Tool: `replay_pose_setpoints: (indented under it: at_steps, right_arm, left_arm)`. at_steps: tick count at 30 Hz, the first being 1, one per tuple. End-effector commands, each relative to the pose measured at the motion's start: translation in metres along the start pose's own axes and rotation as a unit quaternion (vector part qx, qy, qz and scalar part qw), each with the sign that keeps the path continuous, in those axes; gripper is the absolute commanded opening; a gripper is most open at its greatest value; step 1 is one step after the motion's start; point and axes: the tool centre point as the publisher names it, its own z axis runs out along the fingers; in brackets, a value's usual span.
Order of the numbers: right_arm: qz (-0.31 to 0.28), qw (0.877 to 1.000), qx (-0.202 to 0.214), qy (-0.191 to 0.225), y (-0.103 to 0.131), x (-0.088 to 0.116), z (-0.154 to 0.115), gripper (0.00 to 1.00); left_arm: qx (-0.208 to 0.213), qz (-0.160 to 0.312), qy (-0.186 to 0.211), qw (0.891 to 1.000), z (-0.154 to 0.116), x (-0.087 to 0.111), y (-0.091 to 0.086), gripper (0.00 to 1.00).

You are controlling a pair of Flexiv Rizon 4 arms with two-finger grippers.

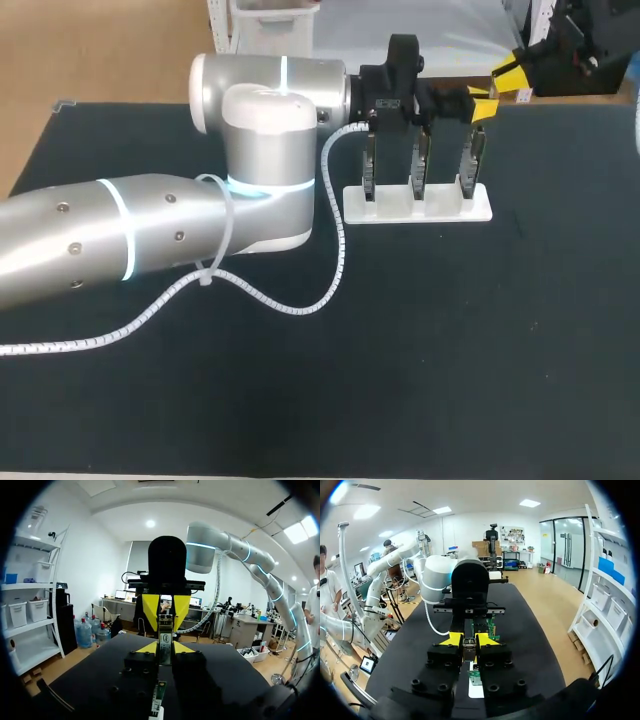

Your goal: Pick up the optical module with the left hand, and insert it into the network port with the right hand.

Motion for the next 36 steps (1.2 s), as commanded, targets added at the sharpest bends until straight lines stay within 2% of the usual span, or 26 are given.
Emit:
replay_pose_setpoints:
  at_steps: [1, 14, 16, 24, 30, 31, 36]
  right_arm:
    - [0.000, 1.000, -0.001, 0.000, 0.001, 0.001, 0.001, 0.00]
    - [-0.002, 1.000, 0.004, -0.005, 0.001, 0.001, 0.001, 0.00]
    - [-0.003, 1.000, 0.005, -0.006, 0.001, 0.001, 0.001, 0.00]
    - [-0.003, 1.000, 0.005, -0.007, 0.000, 0.002, 0.002, 0.00]
    - [-0.005, 1.000, 0.006, -0.007, 0.000, 0.002, 0.001, 0.00]
    - [-0.005, 1.000, 0.005, -0.008, 0.000, 0.002, 0.002, 0.00]
    - [-0.005, 1.000, 0.005, -0.009, 0.000, 0.002, 0.002, 0.00]
  left_arm:
    - [0.000, 0.001, -0.002, 1.000, 0.001, 0.000, 0.002, 1.00]
    - [-0.002, 0.004, 0.001, 1.000, -0.001, 0.000, 0.002, 1.00]
    - [-0.008, 0.006, 0.031, 0.999, -0.004, 0.001, 0.002, 1.00]
    - [-0.016, 0.009, 0.063, 0.998, -0.017, 0.007, 0.003, 1.00]
    - [-0.011, 0.022, 0.106, 0.994, -0.026, 0.016, 0.005, 1.00]
    - [-0.007, 0.010, 0.104, 0.995, -0.028, 0.017, 0.005, 1.00]
    - [-0.011, 0.039, 0.144, 0.989, -0.031, 0.020, 0.008, 1.00]
